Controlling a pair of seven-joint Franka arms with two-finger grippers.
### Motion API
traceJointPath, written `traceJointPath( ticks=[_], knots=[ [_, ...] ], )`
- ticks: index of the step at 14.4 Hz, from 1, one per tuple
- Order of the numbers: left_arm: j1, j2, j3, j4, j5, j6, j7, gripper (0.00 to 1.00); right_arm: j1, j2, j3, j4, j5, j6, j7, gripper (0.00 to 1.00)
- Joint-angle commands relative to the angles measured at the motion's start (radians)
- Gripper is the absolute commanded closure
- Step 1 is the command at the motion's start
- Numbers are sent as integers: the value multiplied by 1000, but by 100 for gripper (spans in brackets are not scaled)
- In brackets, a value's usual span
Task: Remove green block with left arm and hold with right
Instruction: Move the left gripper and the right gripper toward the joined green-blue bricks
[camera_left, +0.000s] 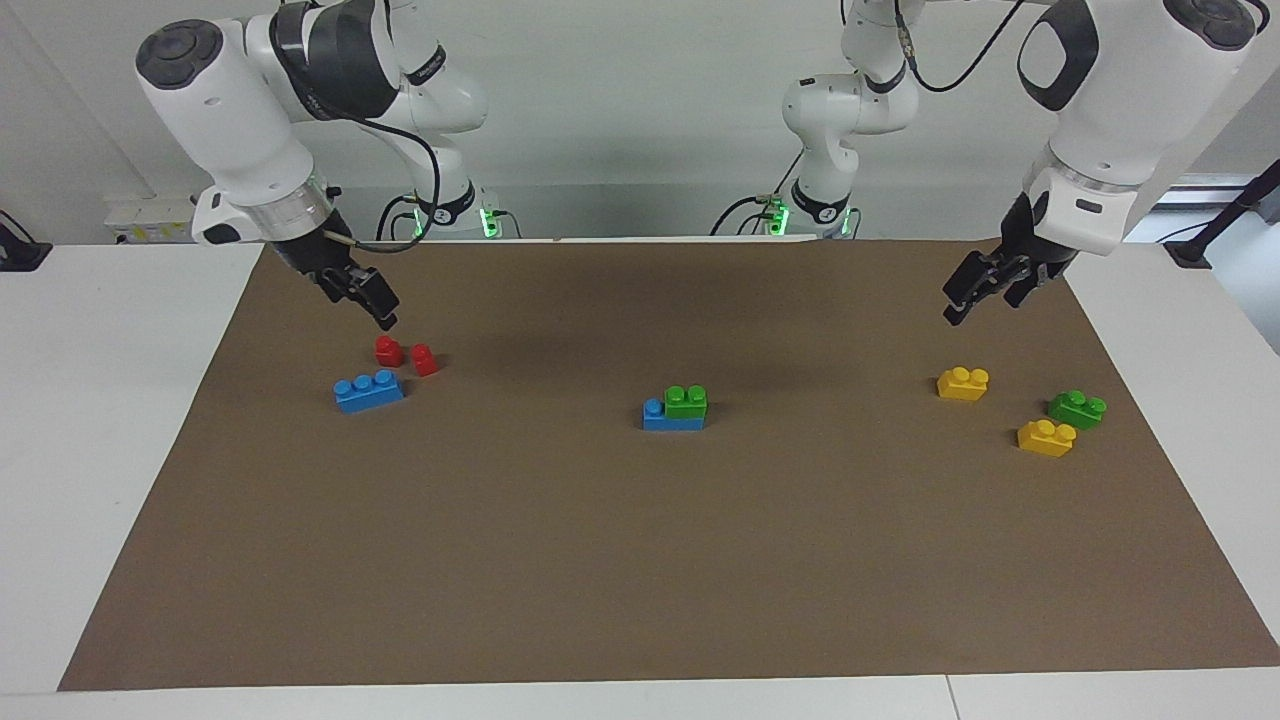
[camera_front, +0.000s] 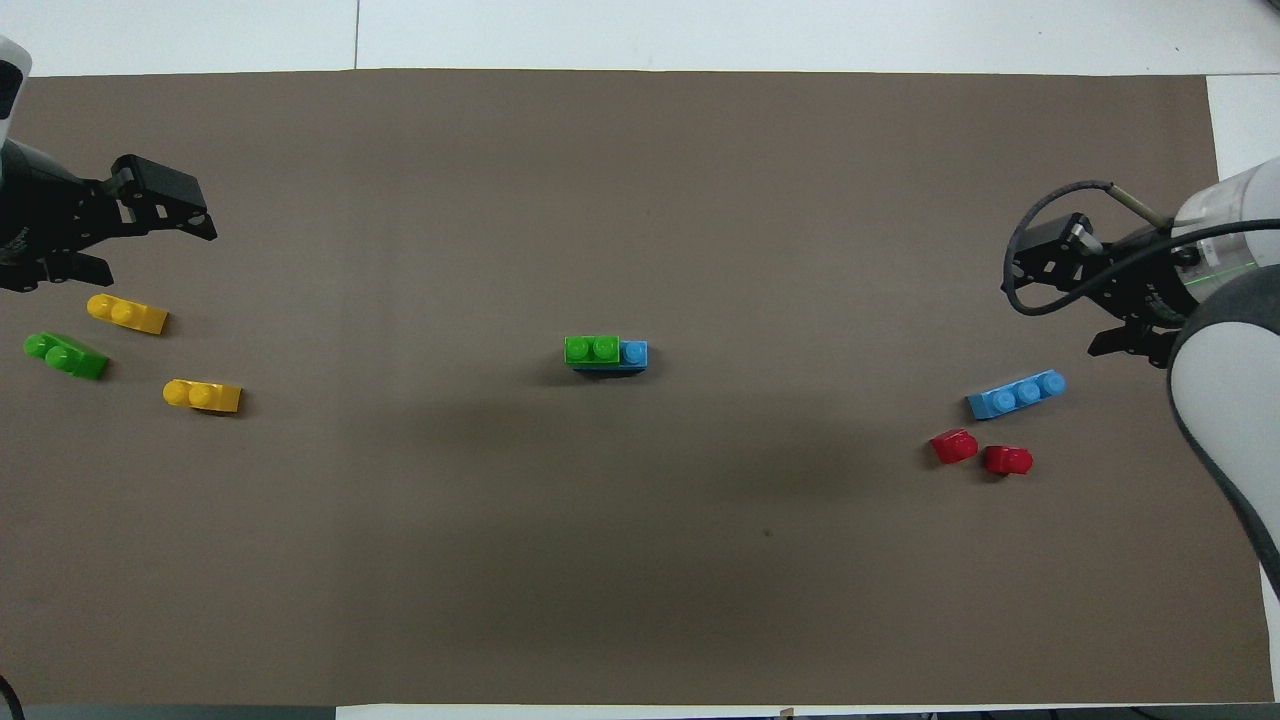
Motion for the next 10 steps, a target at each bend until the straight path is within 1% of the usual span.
traceJointPath(
  ticks=[1, 3, 5, 8, 10],
  knots=[
    [-39, -24, 0, -30, -20, 46, -259, 0, 27, 34, 1, -1, 86, 52, 171, 5],
    [-86, -27, 1, -44, -20, 66, -458, 0, 62, 70, 1, -1, 172, 99, 335, 5],
    [-140, -42, 1, -75, -20, 88, -652, 0, 91, 106, 1, -2, 238, 159, 450, 5],
    [-230, -77, 3, -150, -18, 128, -922, 0, 148, 156, 1, -7, 315, 228, 561, 6],
    [-276, -81, 3, -167, -11, 128, -1096, 0, 170, 195, 1, -7, 372, 260, 596, 6]
  ],
)
